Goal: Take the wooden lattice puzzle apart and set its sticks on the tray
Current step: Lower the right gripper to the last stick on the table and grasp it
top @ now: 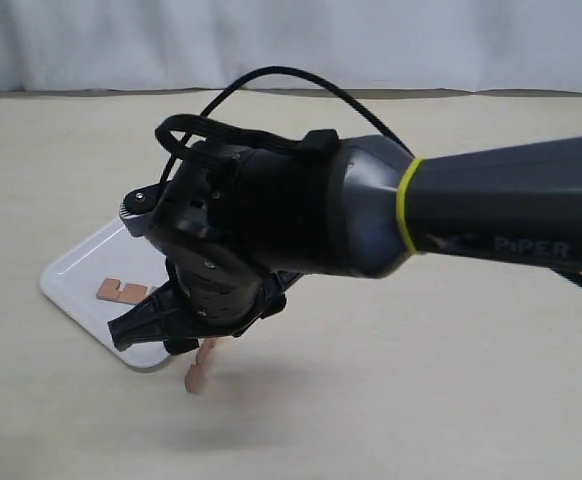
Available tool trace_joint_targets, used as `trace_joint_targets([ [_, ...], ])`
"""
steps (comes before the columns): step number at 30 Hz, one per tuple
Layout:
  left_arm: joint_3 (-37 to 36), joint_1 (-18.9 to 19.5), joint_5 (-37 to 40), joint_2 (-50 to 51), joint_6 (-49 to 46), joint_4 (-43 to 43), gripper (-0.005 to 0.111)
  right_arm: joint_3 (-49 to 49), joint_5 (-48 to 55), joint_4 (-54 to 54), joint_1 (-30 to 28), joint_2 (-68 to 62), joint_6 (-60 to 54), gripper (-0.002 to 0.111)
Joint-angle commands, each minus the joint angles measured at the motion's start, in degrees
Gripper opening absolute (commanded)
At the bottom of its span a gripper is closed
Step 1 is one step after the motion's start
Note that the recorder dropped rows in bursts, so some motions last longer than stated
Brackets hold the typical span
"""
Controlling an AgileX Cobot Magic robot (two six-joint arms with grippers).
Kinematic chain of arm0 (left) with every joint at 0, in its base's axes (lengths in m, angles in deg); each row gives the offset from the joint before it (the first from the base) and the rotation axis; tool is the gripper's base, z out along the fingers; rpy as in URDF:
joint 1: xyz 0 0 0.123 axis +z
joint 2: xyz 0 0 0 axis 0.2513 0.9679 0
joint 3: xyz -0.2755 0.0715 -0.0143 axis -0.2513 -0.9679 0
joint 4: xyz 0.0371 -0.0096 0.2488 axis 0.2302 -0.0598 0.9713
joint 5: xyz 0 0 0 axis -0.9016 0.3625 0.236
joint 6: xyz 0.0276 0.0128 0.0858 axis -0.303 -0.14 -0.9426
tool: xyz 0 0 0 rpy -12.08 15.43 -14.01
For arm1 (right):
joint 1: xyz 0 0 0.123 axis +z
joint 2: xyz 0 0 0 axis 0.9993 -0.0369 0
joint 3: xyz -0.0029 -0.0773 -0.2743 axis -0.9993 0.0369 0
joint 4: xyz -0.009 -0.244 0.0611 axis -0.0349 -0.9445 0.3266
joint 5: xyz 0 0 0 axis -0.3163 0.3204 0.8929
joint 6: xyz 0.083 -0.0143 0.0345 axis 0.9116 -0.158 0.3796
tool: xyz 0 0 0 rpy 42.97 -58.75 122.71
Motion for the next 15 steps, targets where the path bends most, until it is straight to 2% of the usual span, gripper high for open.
trace_joint_targets([
  [1,-0.13,-0.05,-0.55,-0.06,0.15,0.04,0.0,1.03,-2.41,-0.44,0.38,0.1,5.76,0.057],
  [7,-0.13,-0.05,-0.55,-0.06,0.15,0.04,0.0,6.68,-15.45,-2.87,0.38,-0.69,13.72,0.057],
  [10,-0.13,-0.05,-0.55,-0.06,0.15,0.04,0.0,7.09,-15.62,-8.91,0.38,-3.19,21.06,0.057],
  [15,-0.13,-0.05,-0.55,-0.06,0.15,0.04,0.0,7.09,-16.94,-10.56,0.38,-7.47,22.78,0.057],
])
